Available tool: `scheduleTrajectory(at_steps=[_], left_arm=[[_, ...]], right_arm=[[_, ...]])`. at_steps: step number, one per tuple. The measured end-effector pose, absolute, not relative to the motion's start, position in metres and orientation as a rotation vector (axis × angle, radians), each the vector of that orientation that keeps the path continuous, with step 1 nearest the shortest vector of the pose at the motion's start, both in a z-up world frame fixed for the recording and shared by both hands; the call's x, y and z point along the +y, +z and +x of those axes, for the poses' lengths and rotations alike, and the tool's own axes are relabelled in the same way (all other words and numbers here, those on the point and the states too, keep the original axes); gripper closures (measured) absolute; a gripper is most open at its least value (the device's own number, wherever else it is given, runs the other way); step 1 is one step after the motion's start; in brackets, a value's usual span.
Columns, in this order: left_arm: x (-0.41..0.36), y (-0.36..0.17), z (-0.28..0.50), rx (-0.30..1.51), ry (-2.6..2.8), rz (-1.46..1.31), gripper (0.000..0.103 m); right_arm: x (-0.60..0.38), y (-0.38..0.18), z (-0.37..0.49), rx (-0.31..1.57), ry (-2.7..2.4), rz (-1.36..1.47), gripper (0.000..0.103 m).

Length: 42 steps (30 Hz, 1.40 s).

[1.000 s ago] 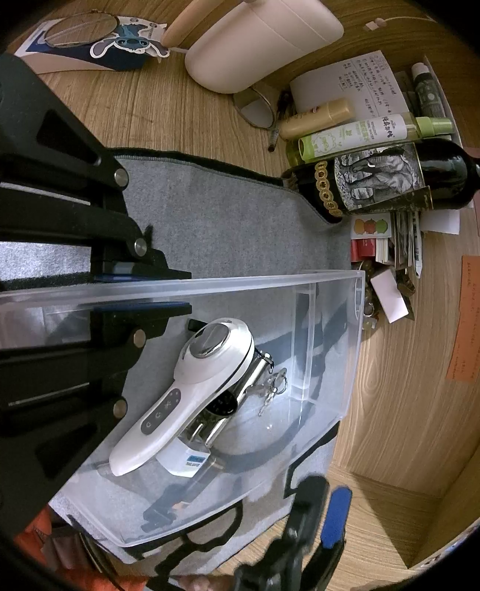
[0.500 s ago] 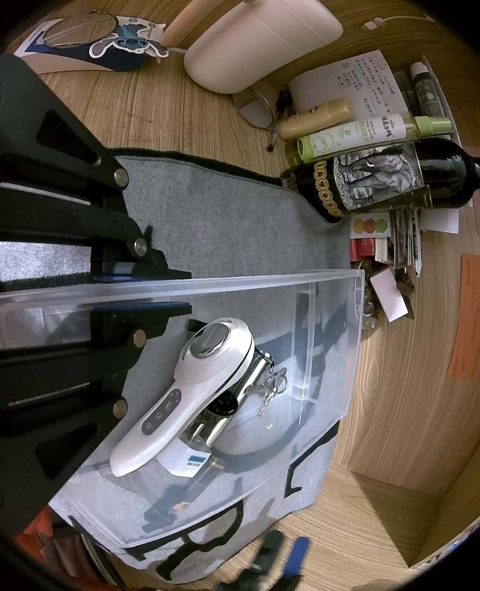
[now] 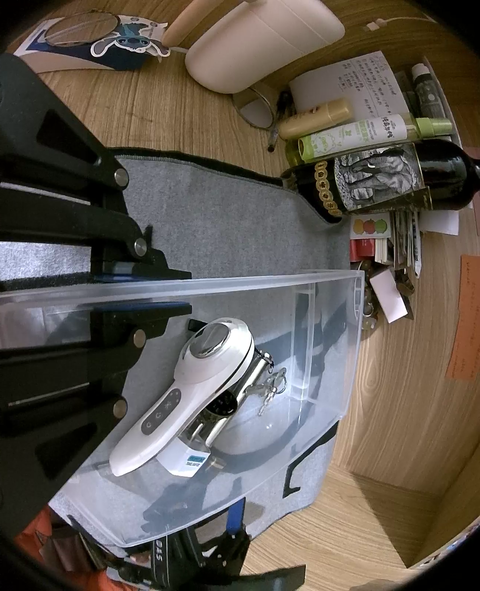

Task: Organize rigid objects
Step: 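Grasp the black and gold lipstick tube from the rug with the right gripper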

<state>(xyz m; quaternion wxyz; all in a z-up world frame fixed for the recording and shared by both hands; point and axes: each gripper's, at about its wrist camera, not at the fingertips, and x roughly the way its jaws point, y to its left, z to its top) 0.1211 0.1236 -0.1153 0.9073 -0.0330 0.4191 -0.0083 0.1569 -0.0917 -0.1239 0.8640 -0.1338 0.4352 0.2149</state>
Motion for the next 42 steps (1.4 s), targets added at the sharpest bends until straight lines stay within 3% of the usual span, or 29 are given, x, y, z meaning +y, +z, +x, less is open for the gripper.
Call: scheduleTrajectory(at_steps=[1,4,6,10,11,42], left_arm=[[0.124,-0.115,0.121,0.865,-0.018,-0.069,0.097],[0.124,-0.115,0.121,0.865,-0.018,-0.068,0.097],[0.124,-0.115,0.121,0.865,-0.018,-0.069,0.097],[0.124,-0.115,0.121,0.864,-0.018,-0.069,0.097],[0.124,-0.115,0.121,0.864,-0.018,-0.069,0.097],[0.125,-0.116,0.120,0.864,-0.019,-0.067,0.097]], right_arm=[[-0.090,-0.126,0.158,0.914,0.455,-0.282,0.026],[-0.086,-0.133,0.159,0.931,0.484,-0.292,0.042],[-0.086,-0.133,0.158,0.925,0.497,-0.284,0.048],[-0.087,-0.131,0.157,0.925,0.529,-0.277,0.078],[-0.088,-0.131,0.156,0.922,0.529,-0.274,0.082],[-0.082,-0.029,0.152,0.610,0.505,-0.223,0.082]])
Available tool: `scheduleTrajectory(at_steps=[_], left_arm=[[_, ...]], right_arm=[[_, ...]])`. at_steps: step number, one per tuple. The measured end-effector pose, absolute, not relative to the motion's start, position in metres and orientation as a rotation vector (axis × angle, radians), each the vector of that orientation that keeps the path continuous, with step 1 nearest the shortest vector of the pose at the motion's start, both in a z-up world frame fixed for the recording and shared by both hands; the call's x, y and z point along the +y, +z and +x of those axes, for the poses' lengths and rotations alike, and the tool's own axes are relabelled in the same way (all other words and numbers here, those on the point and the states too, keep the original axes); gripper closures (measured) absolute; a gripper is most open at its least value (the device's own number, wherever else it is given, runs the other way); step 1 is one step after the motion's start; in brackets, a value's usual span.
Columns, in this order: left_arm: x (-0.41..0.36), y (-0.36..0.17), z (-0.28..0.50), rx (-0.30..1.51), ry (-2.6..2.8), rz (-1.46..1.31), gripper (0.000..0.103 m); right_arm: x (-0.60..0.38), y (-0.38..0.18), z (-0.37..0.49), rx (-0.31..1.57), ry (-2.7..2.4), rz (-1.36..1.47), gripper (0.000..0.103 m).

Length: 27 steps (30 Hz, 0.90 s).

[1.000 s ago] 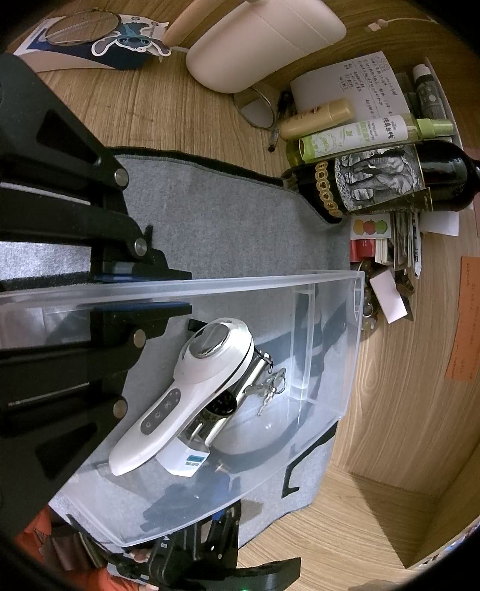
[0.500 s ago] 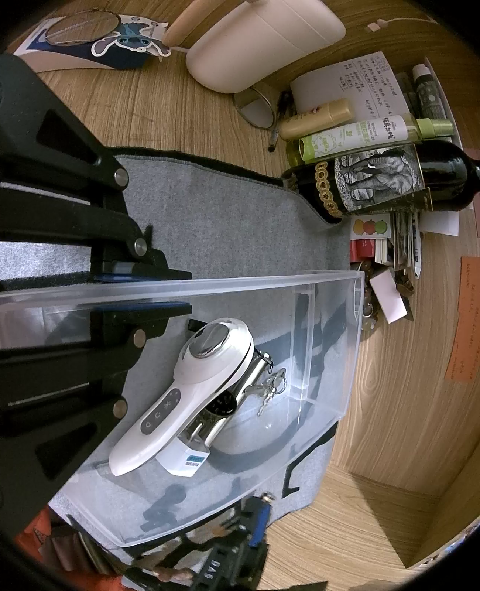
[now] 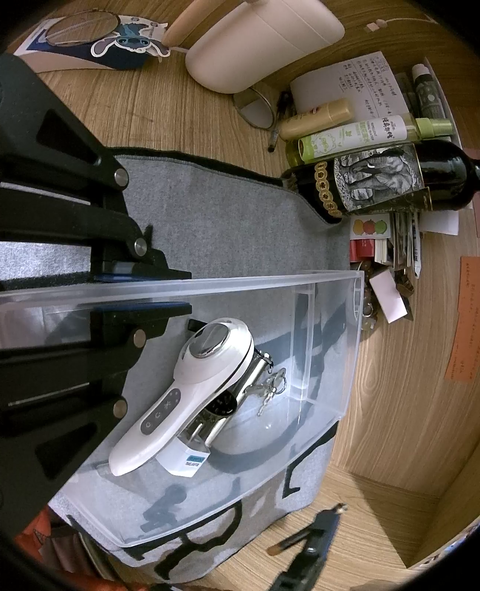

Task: Organize rigid objects
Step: 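Grasp the black and gold lipstick tube from the rug with the right gripper, then carry the lipstick tube into the clear box and release it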

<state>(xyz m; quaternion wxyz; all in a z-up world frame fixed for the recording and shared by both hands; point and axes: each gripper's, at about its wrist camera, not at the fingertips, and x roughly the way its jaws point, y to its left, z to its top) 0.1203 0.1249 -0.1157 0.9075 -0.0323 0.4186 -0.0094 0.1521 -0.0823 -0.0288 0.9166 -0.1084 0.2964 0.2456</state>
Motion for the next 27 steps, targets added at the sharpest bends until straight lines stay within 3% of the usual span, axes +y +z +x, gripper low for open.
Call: scheduleTrajectory(at_steps=[14,27], left_arm=[[0.125,-0.116,0.120,0.864,-0.020,-0.067,0.097],[0.125,-0.116,0.120,0.863,-0.020,-0.067,0.097]], right_arm=[[-0.037,-0.013,0.156,0.550,0.606,-0.265,0.082],[-0.005,-0.041,0.176,0.655,0.664,-0.297,0.082]])
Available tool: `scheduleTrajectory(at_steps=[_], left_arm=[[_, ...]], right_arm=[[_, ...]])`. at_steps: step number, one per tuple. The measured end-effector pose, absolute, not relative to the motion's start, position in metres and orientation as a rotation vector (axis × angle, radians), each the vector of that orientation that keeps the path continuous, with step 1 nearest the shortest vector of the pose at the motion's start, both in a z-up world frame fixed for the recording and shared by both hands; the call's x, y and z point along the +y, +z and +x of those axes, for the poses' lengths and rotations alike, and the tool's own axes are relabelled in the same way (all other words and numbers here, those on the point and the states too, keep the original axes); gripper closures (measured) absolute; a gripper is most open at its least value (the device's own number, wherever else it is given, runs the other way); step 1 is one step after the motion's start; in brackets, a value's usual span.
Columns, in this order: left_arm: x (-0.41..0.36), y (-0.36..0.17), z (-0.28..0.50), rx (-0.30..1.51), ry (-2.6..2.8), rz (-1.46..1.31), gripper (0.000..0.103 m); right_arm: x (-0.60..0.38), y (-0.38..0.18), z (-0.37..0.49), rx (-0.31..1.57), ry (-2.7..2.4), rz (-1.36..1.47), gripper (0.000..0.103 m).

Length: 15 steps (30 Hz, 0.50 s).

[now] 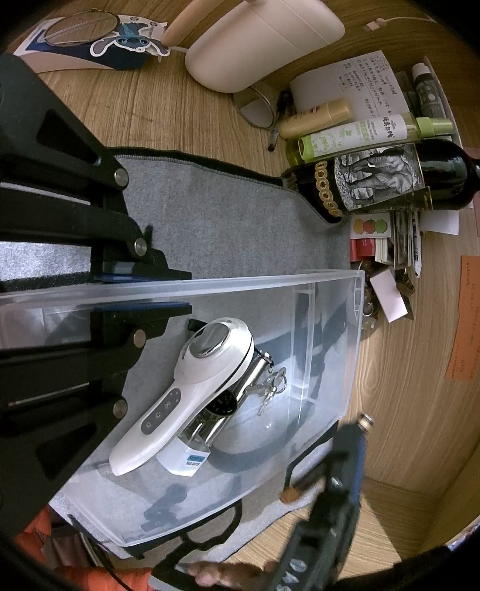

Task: Organize rigid objects
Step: 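Carry the lipstick tube into the clear box and release it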

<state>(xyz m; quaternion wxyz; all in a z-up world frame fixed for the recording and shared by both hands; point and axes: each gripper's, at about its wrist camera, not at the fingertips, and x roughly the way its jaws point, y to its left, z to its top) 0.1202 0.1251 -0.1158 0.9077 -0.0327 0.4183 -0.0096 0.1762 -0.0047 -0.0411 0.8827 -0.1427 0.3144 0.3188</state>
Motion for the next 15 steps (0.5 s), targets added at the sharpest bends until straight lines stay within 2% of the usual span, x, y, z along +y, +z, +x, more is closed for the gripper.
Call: scheduleTrajectory(at_steps=[15], left_arm=[[0.124,-0.116,0.121,0.864,-0.022,-0.061,0.097]], right_arm=[[0.020,-0.092,0.193,0.851,0.681,-0.361,0.082]])
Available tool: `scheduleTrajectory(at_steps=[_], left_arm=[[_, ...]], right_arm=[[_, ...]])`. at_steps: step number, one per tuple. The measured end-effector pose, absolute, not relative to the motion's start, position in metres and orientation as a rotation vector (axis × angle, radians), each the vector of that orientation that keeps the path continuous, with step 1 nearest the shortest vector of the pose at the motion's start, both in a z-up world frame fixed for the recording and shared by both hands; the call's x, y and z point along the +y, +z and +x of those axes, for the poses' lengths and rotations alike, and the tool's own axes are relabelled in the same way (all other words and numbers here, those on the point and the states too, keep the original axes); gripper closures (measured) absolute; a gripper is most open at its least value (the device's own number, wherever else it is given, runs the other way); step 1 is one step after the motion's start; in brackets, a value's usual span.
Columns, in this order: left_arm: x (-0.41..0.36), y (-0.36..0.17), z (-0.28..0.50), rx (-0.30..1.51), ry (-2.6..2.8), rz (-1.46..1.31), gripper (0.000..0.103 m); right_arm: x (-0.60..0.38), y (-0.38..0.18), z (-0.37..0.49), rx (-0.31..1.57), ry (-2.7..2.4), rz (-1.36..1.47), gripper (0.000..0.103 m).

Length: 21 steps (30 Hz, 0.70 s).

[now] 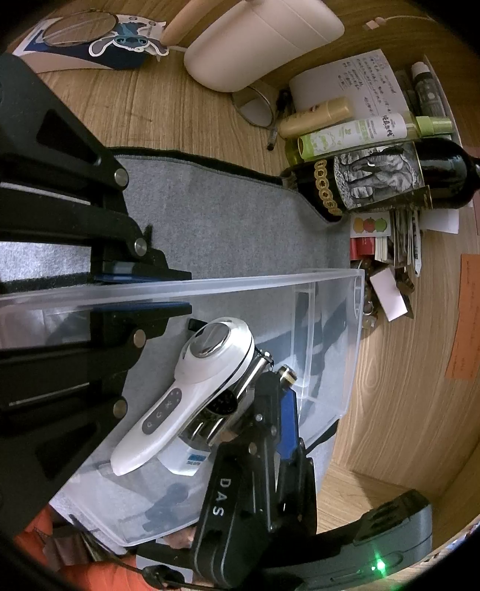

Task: Organize rigid objects
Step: 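Carry the lipstick tube into the clear box and release it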

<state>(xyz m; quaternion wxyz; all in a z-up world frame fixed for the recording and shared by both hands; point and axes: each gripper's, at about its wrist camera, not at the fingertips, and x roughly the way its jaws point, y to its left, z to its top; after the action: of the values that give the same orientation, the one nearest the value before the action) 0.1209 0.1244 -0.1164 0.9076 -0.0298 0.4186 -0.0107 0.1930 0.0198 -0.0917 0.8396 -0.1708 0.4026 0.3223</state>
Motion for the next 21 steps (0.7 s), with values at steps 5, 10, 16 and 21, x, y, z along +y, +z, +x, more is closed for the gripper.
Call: scheduleTrajectory(at_steps=[5,10,16,21], left_arm=[[0.125,-0.116,0.121,0.864,-0.022,-0.061,0.097],[0.125,-0.116,0.121,0.864,-0.022,-0.061,0.097],[0.124,-0.117,0.121,0.864,-0.021,-0.060,0.097],[0.124,-0.117,0.121,0.864,-0.022,-0.058,0.096]], right_arm=[[0.020,-0.088,0.192,0.849,0.682,-0.367,0.077],[0.013,-0.076,0.186,0.800,0.665,-0.355,0.063],[-0.001,-0.053,0.173,0.721,0.648,-0.351,0.043],[-0.018,-0.034,0.158,0.651,0.612,-0.352,0.040]])
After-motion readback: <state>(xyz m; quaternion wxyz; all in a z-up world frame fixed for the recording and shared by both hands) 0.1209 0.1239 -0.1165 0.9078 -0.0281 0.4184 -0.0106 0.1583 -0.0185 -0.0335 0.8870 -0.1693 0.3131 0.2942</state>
